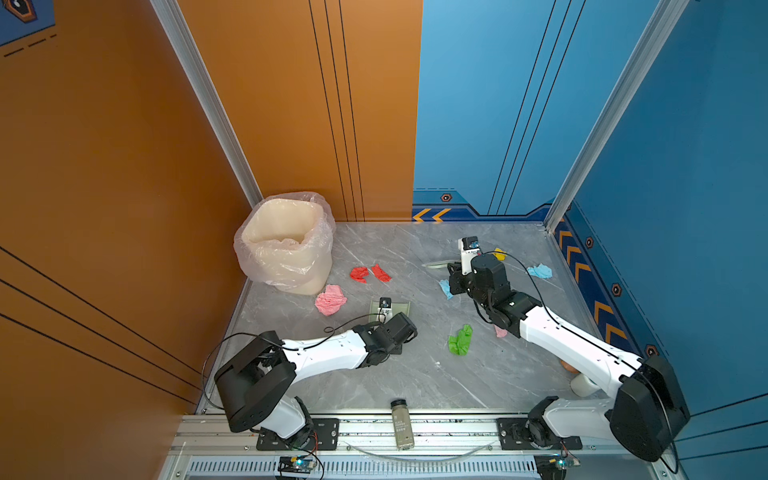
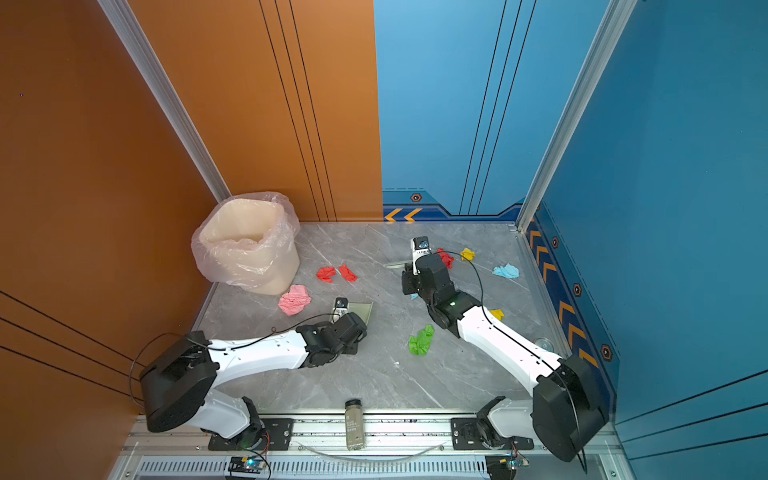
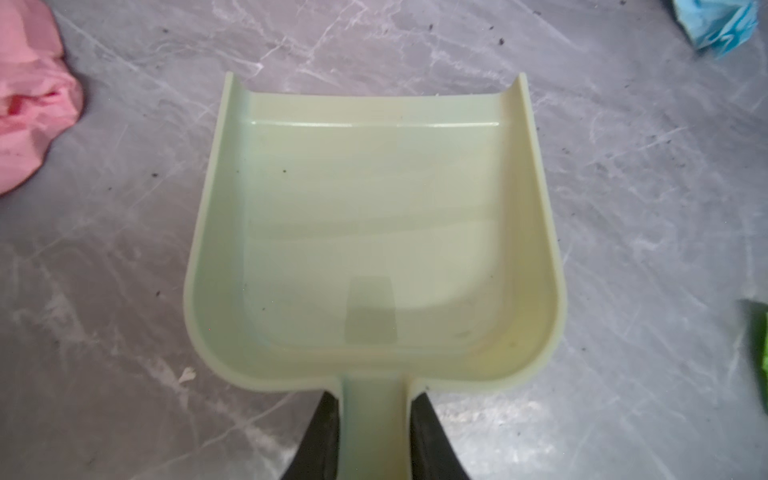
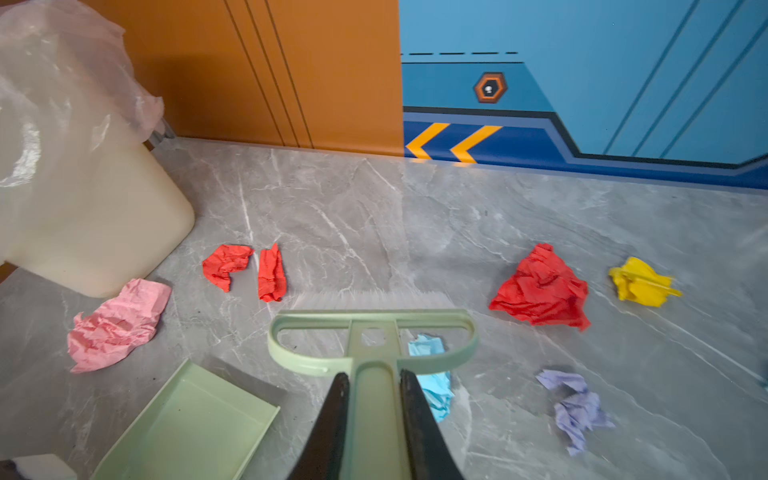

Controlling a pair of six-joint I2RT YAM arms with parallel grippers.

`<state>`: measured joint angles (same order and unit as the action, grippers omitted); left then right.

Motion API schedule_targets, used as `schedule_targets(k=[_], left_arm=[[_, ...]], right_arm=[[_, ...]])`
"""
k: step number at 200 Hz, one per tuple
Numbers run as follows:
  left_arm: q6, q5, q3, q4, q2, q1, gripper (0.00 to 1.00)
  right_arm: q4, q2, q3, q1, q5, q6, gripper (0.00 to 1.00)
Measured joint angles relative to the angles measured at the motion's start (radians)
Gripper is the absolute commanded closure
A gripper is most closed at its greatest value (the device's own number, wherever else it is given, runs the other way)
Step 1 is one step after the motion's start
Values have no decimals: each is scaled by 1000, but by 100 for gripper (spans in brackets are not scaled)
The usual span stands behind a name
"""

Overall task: Sweep away the paper scraps from the table
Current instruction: 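Carry the brush with the right gripper toward the pink paper near the bin, then sweep the pink paper with the brush toward the dustpan held by the left gripper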

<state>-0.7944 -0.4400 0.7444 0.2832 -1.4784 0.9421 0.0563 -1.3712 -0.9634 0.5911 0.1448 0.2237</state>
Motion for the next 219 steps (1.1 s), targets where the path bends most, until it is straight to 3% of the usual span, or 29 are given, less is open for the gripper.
schedule_targets(k=[66,101,161,219], left_arm=[[-15,0,-75,44,79,0,100],[-30,-1,-123,53,142,0,100],[-93,-1,-236,87,292,2,100],[-138,-4,-268,134,357,3,100]], right_arm=[[155,-280,-201,79,-78,-56,100],[227,-409,-282,106,-198,-81,100],[287,-549,-347,181,-436,-116,100],[313,-645,-426,240,-500,-124,100]])
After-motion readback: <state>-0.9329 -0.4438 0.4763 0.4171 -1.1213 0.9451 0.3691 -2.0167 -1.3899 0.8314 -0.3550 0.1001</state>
